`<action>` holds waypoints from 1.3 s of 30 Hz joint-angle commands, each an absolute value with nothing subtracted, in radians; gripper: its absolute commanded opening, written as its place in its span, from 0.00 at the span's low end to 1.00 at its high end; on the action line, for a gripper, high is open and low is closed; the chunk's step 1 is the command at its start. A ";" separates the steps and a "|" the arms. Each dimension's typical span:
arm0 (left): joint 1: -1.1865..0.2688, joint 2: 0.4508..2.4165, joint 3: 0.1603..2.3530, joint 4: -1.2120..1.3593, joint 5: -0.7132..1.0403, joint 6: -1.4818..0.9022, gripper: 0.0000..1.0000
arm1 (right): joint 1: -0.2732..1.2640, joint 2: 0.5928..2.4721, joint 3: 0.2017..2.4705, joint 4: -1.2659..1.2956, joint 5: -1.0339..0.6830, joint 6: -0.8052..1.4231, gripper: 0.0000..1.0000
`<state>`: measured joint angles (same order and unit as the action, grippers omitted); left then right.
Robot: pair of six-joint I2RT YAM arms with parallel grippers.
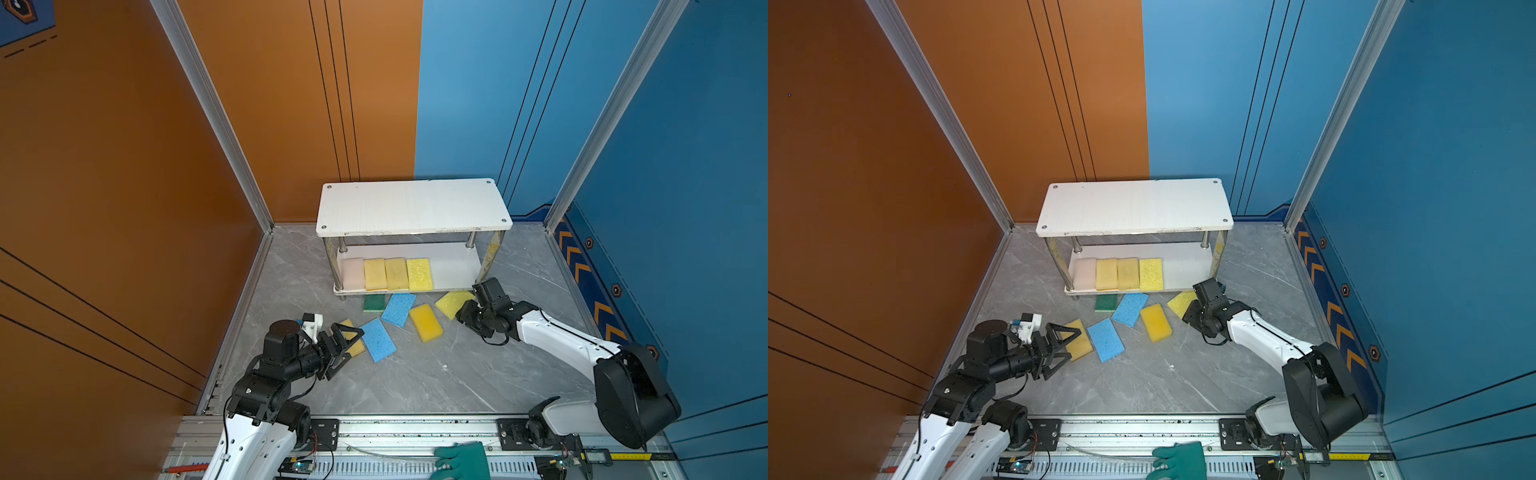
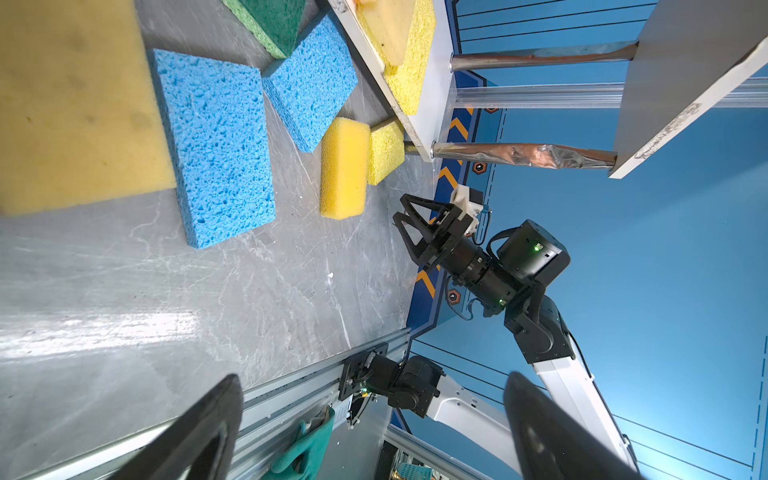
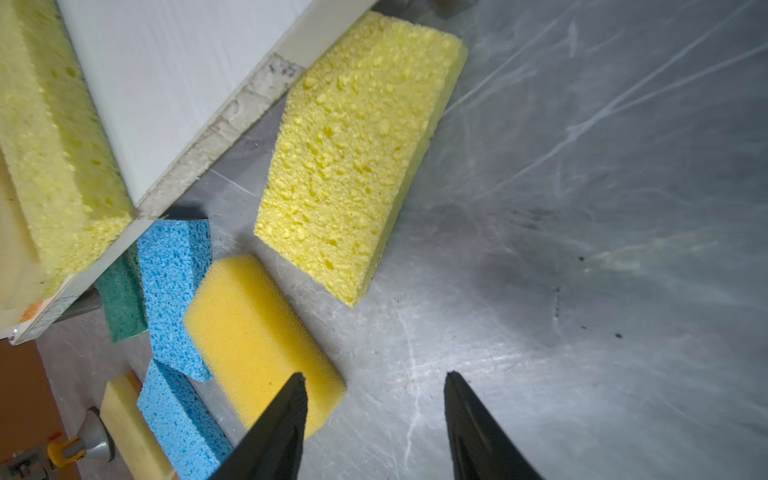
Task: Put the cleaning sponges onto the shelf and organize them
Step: 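Move the right gripper down to the yellow cellulose sponge lying by the shelf leg, then close the right gripper on the edge of the yellow cellulose sponge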
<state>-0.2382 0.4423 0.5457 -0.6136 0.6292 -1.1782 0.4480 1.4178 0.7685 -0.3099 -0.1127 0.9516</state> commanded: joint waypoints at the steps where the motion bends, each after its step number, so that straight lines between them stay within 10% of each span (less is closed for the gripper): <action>1: -0.247 0.431 0.528 -0.609 0.608 -1.183 0.98 | 0.442 1.470 0.819 -0.267 -0.138 0.963 0.54; 39: -0.208 0.433 0.519 -0.609 0.611 -1.182 0.98 | 0.451 1.687 0.950 -0.357 -0.011 0.976 0.23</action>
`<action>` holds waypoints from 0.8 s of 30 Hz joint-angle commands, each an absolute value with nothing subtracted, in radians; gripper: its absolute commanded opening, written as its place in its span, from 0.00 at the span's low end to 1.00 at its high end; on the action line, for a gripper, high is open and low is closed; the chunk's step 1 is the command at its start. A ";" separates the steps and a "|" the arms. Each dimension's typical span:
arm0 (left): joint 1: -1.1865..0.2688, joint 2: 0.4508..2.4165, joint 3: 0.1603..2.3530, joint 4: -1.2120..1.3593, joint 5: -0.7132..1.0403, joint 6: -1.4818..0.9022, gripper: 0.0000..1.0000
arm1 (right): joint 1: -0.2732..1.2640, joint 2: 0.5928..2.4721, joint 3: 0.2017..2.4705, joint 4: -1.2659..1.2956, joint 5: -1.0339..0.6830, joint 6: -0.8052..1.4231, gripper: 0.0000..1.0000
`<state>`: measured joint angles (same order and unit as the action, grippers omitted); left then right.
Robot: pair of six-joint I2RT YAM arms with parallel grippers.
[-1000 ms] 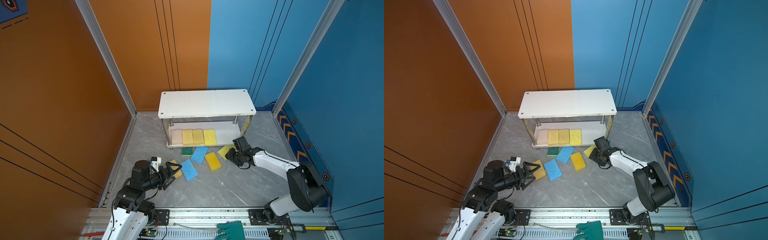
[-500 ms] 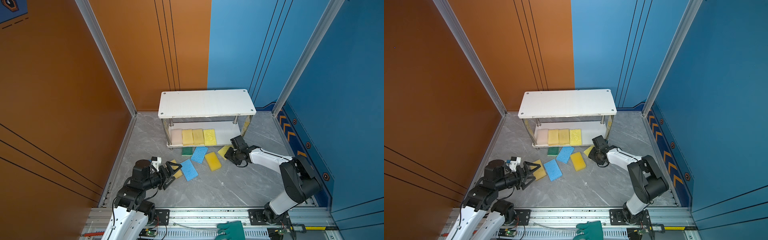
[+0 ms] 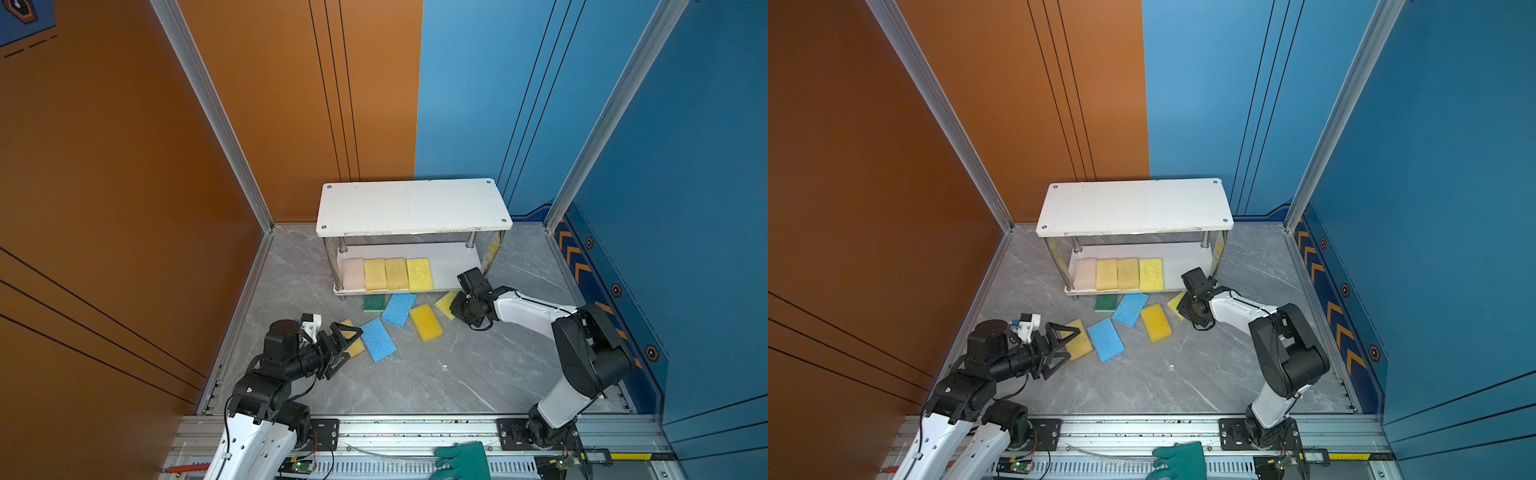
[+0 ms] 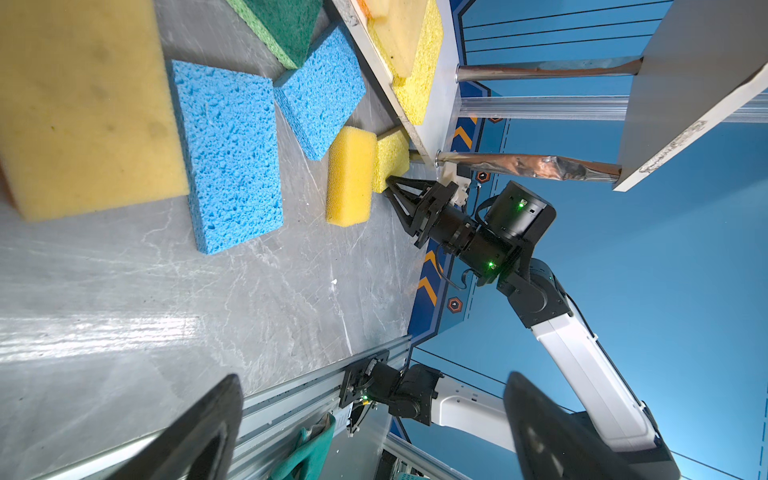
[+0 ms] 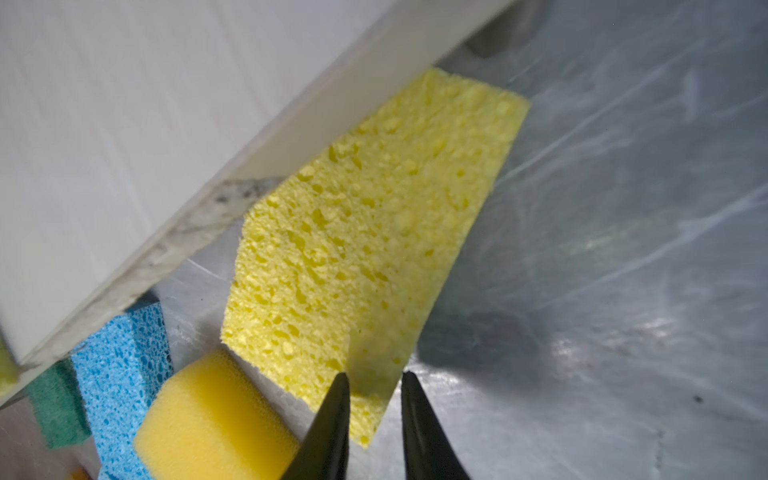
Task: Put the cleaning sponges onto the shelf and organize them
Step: 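Close the right gripper on the edge of the yellow cellulose sponge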
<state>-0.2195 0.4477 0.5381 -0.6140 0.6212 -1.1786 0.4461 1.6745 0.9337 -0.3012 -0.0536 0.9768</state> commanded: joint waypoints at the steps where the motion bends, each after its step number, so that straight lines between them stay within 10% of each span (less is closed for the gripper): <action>1: -0.207 0.430 0.516 -0.609 0.611 -1.185 0.98 | 0.451 1.687 0.950 -0.359 -0.012 0.973 0.21; 16: -0.202 0.392 0.503 -0.610 0.620 -1.212 0.98 | 0.448 1.727 0.972 -0.354 -0.041 0.962 0.25; 24: -0.199 0.388 0.500 -0.612 0.624 -1.215 0.98 | 0.448 1.703 0.945 -0.342 -0.033 0.956 0.05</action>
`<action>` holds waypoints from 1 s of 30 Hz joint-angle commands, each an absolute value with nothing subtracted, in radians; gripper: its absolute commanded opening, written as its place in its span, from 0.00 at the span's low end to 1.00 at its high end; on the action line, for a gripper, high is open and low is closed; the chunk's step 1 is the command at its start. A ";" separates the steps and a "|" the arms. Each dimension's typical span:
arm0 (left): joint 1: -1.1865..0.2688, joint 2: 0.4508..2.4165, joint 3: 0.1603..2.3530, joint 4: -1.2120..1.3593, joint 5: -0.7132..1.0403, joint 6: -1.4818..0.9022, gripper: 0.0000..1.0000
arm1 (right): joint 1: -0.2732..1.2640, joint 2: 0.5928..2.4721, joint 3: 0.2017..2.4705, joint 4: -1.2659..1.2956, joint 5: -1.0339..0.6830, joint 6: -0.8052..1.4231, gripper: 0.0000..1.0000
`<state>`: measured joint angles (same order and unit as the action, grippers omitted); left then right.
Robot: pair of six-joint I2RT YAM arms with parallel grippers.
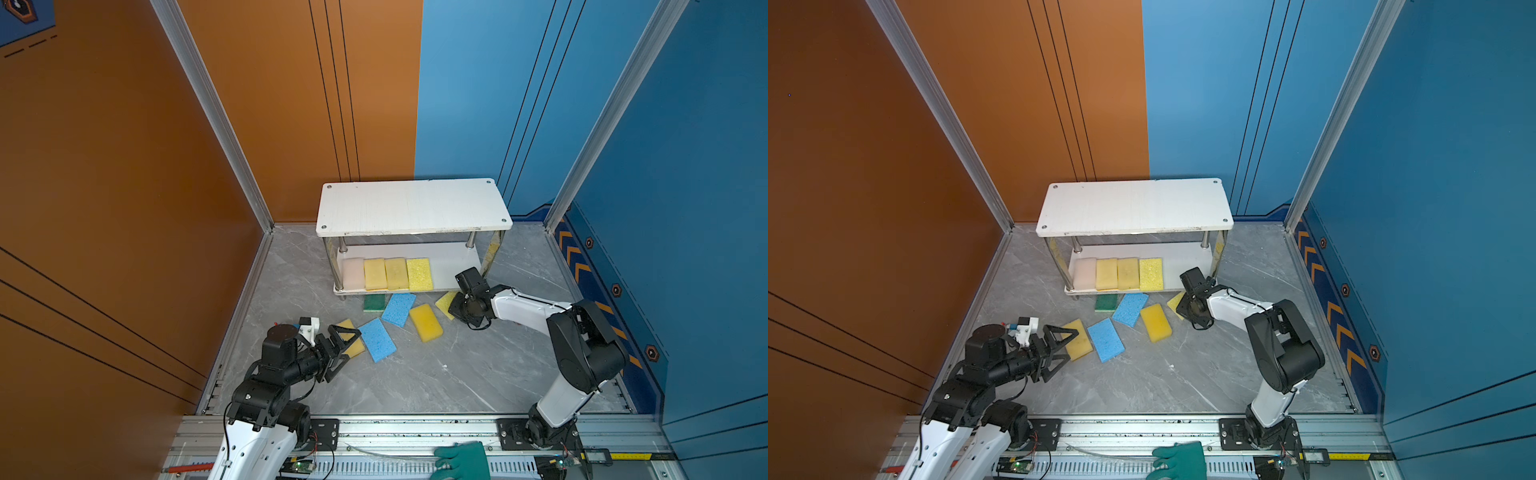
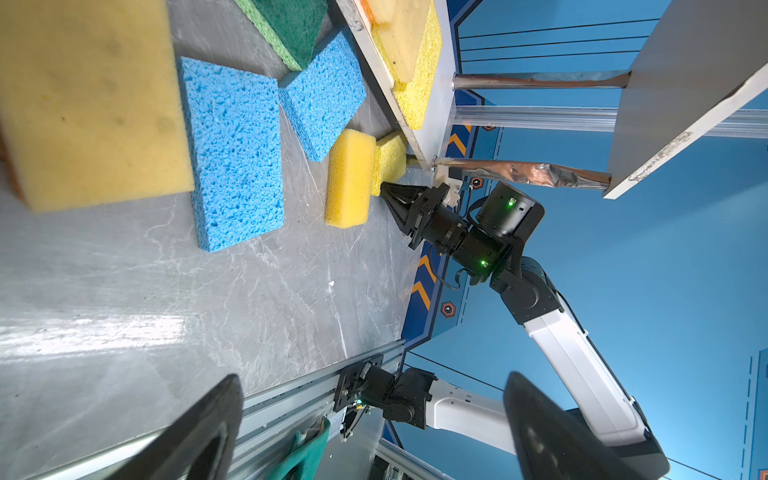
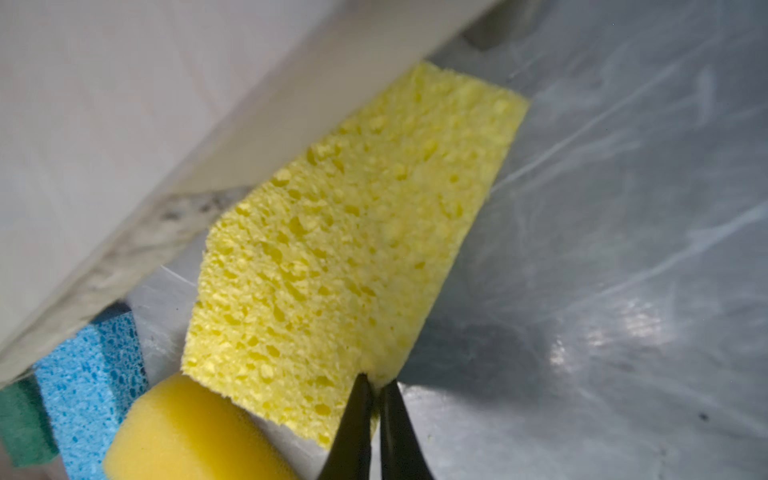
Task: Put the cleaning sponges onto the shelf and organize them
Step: 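Close the right gripper on the edge of the yellow cellulose sponge, then lift the yellow cellulose sponge with the right gripper while the left gripper approaches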
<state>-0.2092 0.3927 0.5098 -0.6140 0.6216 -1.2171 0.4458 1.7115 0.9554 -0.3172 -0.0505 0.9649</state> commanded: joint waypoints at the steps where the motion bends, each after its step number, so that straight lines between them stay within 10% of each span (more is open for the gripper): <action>1: -0.198 0.390 0.499 -0.612 0.627 -1.213 0.98 | 0.448 1.694 0.938 -0.343 -0.034 0.958 0.04; 30: -0.455 0.743 0.524 -0.149 0.630 -1.213 0.98 | 0.450 1.001 0.741 -0.538 -0.560 0.797 0.00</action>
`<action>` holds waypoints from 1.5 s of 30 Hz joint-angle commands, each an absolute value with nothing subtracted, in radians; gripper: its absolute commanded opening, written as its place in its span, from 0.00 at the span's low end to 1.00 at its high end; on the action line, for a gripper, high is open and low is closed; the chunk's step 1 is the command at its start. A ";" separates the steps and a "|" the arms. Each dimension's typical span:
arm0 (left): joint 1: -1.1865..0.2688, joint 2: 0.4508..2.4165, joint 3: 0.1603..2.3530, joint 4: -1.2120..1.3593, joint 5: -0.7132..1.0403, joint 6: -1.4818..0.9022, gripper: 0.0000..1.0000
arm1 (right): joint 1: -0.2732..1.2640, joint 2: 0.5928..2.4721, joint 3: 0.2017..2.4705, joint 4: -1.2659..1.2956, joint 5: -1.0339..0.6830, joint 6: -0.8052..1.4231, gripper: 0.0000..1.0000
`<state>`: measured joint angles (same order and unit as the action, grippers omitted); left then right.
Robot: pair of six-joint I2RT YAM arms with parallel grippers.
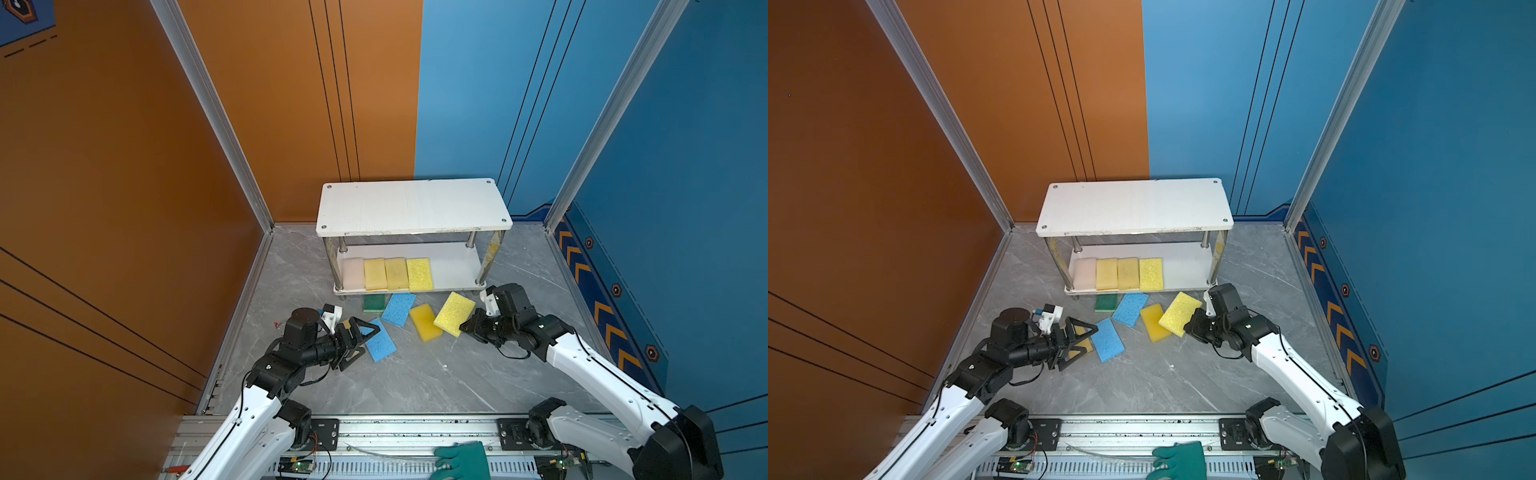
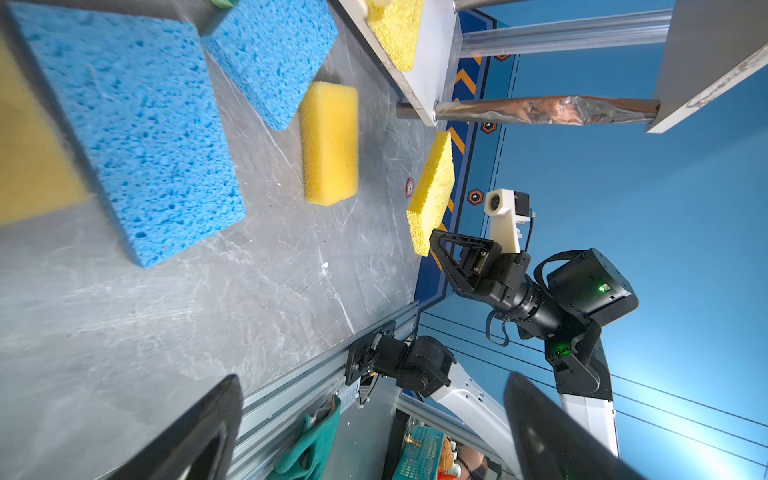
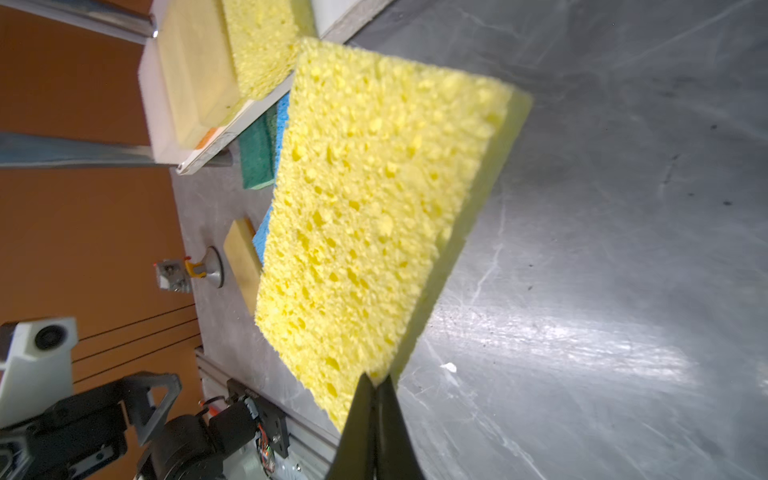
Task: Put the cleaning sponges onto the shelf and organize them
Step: 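Lift the yellow cellulose sponge with the right gripper while the left gripper approaches, then close the left gripper on the sponge held by the right gripper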
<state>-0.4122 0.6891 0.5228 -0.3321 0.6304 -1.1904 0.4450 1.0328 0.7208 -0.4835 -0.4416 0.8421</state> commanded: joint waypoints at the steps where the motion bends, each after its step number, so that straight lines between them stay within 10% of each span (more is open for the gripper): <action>1: -0.475 0.775 0.530 -0.105 0.635 -1.217 0.98 | 0.453 0.988 0.756 -0.551 -0.583 0.784 0.00; 23: -0.525 1.046 0.700 0.136 0.768 -1.229 0.88 | 0.645 1.132 1.081 -0.739 -0.707 0.553 0.00; 45: -0.513 0.964 0.640 0.153 0.759 -1.268 0.37 | 0.788 1.216 1.164 -0.738 -0.625 0.554 0.00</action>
